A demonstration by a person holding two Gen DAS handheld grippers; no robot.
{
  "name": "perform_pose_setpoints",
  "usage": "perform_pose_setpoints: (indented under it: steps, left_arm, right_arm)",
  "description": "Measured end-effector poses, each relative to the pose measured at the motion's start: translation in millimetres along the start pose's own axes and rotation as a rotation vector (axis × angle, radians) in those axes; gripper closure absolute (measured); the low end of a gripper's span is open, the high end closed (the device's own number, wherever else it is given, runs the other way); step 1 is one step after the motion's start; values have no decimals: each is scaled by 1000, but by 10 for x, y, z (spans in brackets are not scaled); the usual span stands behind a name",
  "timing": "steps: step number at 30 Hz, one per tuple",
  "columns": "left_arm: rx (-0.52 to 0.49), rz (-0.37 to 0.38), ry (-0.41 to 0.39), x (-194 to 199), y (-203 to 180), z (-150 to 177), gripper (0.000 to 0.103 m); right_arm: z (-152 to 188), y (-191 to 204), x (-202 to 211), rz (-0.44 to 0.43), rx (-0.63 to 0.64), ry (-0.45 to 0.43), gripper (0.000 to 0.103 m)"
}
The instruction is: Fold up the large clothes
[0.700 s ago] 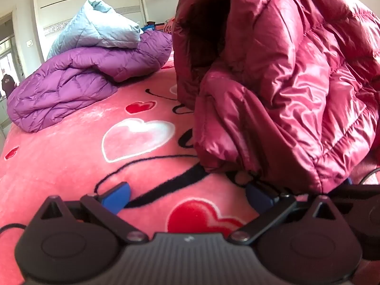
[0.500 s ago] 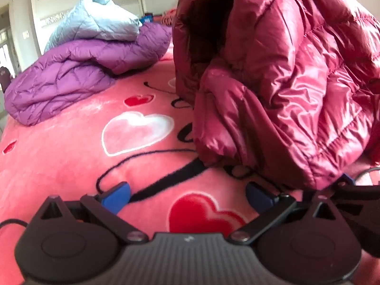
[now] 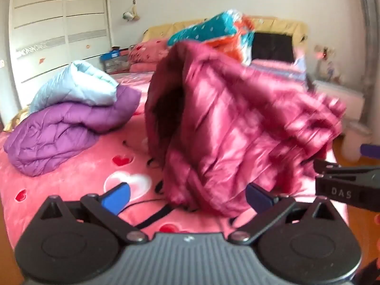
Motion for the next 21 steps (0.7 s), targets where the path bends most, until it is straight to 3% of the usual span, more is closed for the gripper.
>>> perform_pose_setpoints:
  steps: [8, 13, 20, 21]
  left_arm:
    - [49, 91, -54, 496, -45, -596, 1]
    - [46, 98, -101, 736, -39, -946, 1]
    - [7, 80, -183, 1039, -5, -1219, 0]
    - [-4, 72, -194, 1065, 2, -1248, 0]
  right_arm:
    - [-609, -398, 734, 33, -78, -95, 0]
    - [-1006, -571, 1209, 15, -134, -172, 0]
    - [-1486, -542, 1537, -1, -172, -260, 0]
    - [-1567, -676, 1536, -14, -184, -265, 0]
Point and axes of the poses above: each gripper's, at about its wrist camera, not at the fingertips, and x roughly against the way its jaws point, y to its left, z to its underside, the point moved 9 cm from there along -x, roughly the way its jaws point, and after that the axes turned 14 degrees about -y, right-handed, at the moved point
